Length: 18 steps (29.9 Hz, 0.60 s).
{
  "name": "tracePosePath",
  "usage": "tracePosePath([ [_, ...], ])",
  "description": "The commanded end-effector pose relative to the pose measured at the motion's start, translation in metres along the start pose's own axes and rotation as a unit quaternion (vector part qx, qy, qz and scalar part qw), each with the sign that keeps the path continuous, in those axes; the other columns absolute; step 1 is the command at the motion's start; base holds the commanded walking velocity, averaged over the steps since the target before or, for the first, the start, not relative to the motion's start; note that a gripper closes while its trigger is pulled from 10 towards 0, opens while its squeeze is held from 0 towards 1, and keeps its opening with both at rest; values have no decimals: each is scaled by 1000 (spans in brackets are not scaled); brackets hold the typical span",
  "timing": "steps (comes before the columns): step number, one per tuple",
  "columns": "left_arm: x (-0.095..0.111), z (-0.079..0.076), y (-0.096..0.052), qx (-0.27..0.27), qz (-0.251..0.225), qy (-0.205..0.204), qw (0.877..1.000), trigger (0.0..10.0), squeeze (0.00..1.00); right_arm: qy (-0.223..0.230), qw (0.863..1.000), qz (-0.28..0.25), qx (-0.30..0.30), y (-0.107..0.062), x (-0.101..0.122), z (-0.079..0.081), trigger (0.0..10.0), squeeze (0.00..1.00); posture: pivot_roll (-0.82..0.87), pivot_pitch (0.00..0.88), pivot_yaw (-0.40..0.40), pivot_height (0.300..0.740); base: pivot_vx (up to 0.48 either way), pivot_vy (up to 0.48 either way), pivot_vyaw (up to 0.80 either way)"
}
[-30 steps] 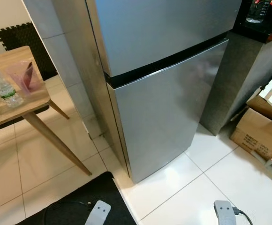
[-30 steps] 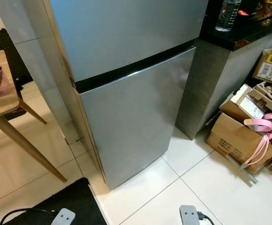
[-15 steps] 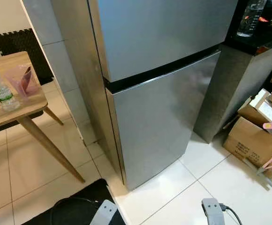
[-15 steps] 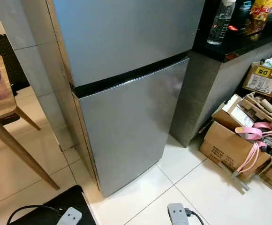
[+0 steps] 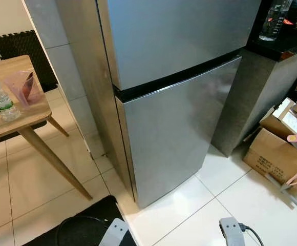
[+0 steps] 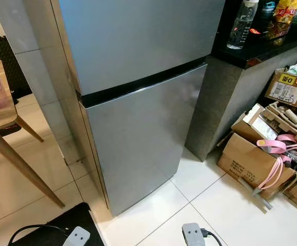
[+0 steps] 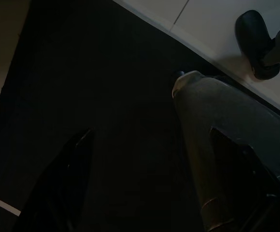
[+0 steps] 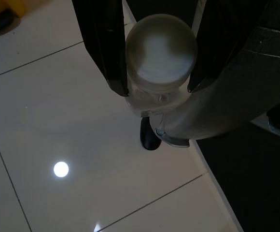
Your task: Restocking fridge
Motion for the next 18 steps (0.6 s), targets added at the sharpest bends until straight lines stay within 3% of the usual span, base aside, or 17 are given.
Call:
tracePosePath([
  [1, -6, -5, 0, -9, 13, -11, 1000, 10000, 0, 3, 1000, 4, 16, 1, -1, 6, 10000, 0, -43, 0, -18, 740, 0, 0, 0],
  [18, -1, -4, 0, -10, 8, -13, 1000, 10000, 0, 4, 1000, 8, 15, 1, -2, 7, 10000, 0, -43, 0, -18, 740, 0, 0, 0],
])
Point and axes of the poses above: a point about 5 cm out from each wrist's last joint towards the gripper, its own y axis pointing out of the wrist towards the gripper, its own x axis along the axis of the wrist's last joint, z = x × y, the point moved 1 cm from there along y, pointing out of the wrist towards the gripper, and after that the axes turned 1 degree about y, right-handed, at the moved point
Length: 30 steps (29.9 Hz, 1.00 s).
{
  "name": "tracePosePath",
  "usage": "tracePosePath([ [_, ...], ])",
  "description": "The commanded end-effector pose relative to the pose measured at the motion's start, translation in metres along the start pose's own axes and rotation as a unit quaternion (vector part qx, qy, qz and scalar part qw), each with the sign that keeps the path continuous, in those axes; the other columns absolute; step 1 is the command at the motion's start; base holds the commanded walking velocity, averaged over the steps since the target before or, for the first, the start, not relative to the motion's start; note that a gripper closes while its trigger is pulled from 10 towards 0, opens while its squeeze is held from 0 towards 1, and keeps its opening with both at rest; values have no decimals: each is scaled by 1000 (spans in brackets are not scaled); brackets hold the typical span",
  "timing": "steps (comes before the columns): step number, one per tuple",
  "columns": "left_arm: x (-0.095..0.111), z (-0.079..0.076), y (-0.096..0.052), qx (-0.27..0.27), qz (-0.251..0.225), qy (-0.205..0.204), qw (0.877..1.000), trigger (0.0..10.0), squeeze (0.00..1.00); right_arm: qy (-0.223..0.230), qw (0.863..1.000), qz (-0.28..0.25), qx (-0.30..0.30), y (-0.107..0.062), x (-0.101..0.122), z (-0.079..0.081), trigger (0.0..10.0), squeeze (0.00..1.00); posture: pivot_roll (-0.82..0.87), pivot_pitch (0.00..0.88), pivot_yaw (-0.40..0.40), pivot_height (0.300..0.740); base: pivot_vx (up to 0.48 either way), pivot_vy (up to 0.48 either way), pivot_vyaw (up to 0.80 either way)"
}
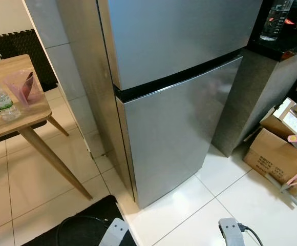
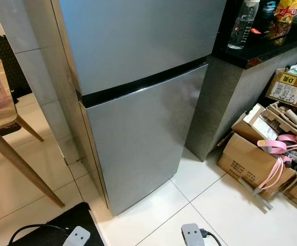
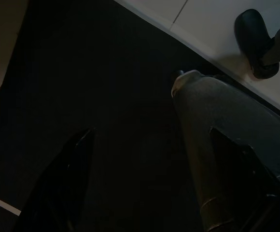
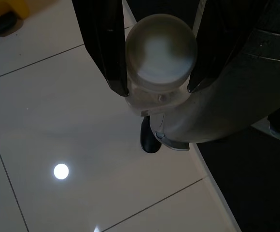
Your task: Restocking fridge
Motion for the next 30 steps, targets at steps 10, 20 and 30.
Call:
tracePosePath([
  [10, -1, -4, 0, -8, 6, -8, 1000, 10000, 0, 8, 1000, 3, 14, 1, -1, 5, 10000, 0, -44, 2, -20, 740, 0, 0, 0],
  [20, -4, -4, 0, -7, 8, -10, 1000, 10000, 0, 9, 1000, 4, 15, 1, -3, 6, 10000, 0, -43, 7, -20, 740, 0, 0, 0],
  [30, -7, -4, 0, -7, 11, -8, 1000, 10000, 0, 7, 1000, 7, 16, 0, -5, 5, 10000, 0, -39, 7, -23, 740, 0, 0, 0],
])
Point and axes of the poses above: a point about 5 cm out from each wrist's last joint towards the gripper, its own y axis pointing out of the wrist towards the gripper, its own x axis along the axis of the wrist's last joint, z = x × y, the point moved 1 cm from there along y, pointing out of the wrist towards the gripper, and after that the axes turned 1 degree about y, right-handed, at the moved point
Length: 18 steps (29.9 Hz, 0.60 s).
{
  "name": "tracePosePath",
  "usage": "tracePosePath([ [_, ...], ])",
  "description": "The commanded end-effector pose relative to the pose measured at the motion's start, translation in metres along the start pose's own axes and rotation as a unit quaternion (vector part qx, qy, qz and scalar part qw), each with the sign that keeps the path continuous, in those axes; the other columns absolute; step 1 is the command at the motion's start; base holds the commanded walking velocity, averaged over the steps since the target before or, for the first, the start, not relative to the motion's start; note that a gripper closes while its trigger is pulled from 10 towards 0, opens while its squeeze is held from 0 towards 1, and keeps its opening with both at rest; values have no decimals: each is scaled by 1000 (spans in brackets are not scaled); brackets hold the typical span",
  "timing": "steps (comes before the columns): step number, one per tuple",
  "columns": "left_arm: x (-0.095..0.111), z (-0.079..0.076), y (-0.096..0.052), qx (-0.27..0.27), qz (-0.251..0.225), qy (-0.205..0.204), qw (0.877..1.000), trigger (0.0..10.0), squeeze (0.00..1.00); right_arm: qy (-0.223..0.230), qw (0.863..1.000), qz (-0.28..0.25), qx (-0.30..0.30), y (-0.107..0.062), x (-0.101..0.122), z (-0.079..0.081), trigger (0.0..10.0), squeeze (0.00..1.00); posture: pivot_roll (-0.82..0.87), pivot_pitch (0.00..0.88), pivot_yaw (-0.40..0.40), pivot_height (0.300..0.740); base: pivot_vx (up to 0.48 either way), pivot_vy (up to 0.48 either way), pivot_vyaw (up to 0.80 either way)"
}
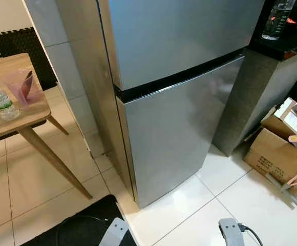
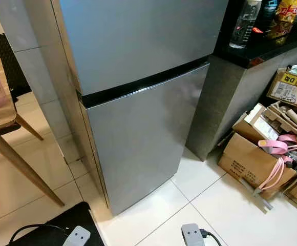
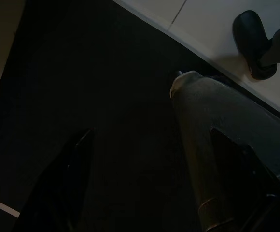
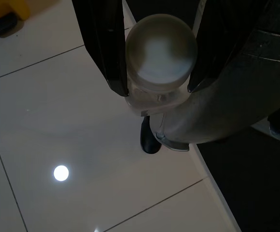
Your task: Restocking fridge
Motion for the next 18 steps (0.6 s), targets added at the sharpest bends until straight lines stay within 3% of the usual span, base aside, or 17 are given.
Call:
tracePosePath([
  [1, -7, -4, 0, -6, 12, -4, 1000, 10000, 0, 6, 1000, 6, 16, 1, -4, 5, 10000, 0, -39, 7, -23, 740, 0, 0, 0],
  [18, -9, -5, 0, -6, 14, -6, 1000, 10000, 0, 6, 1000, 9, 16, 0, -6, 5, 10000, 0, -41, 9, -23, 740, 0, 0, 0],
])
Point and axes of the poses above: a point about 5 cm out from each wrist's last joint towards the gripper, its own y axis pointing out of the wrist towards the gripper, its own x axis along the axis of the wrist's last joint, z = x × y, the point moved 1 cm from there along y, pointing out of the wrist towards the gripper, and after that the axes turned 1 degree about y, right-handed, at the moved point
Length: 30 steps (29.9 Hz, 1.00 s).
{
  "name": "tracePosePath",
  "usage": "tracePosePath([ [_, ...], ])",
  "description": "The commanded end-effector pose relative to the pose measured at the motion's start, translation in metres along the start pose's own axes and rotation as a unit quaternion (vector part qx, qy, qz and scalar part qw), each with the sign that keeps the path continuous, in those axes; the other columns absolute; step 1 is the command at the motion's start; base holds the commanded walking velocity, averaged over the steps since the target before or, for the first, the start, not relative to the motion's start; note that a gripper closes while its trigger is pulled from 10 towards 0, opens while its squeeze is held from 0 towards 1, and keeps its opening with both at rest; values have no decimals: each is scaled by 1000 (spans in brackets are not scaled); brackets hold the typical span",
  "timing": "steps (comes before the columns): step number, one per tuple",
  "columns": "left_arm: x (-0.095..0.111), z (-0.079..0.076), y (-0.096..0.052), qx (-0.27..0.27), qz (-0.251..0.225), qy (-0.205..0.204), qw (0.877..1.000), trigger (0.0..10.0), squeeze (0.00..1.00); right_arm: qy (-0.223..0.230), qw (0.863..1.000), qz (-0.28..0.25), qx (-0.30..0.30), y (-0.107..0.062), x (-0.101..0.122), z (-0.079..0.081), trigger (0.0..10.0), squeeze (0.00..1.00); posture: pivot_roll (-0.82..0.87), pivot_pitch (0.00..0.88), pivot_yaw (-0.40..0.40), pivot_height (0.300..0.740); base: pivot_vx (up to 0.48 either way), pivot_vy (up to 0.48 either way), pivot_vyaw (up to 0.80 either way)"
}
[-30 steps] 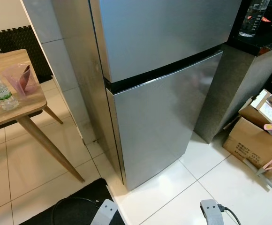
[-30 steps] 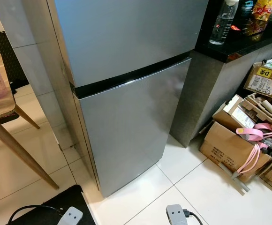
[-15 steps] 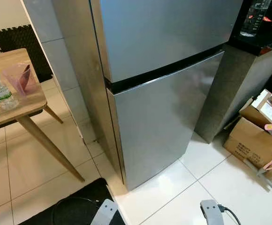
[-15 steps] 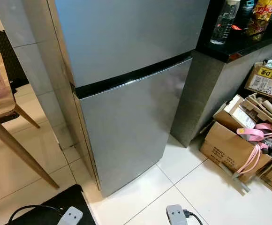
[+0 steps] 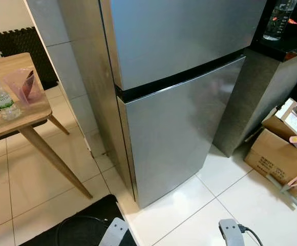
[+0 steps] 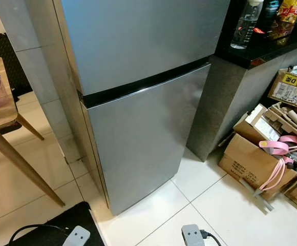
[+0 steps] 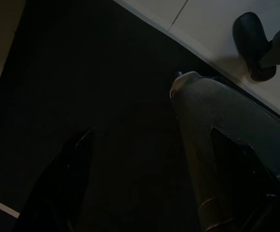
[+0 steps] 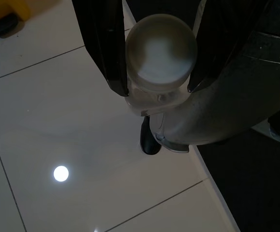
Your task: Restocking fridge
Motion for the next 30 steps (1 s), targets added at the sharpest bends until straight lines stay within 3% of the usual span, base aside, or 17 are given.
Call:
tracePosePath([
  [1, -8, -5, 0, -7, 14, -5, 1000, 10000, 0, 6, 1000, 6, 15, 1, -4, 5, 10000, 0, -41, 9, -23, 740, 0, 0, 0],
  [30, -12, -3, -1, -6, 19, 0, 1000, 10000, 0, 16, 1000, 8, 16, 1, -7, 8, 10000, 0, -33, 0, -17, 740, 0, 0, 0],
])
Point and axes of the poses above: a point about 5 cm out from each wrist's last joint towards the gripper, its own y axis pointing out of the wrist towards the gripper, its own x axis along the axis of the wrist's last joint, z = x × y, the point moved 1 cm from there along y, pointing out of the wrist towards the gripper, and after that the axes turned 1 degree about y, right-handed, at the moved point
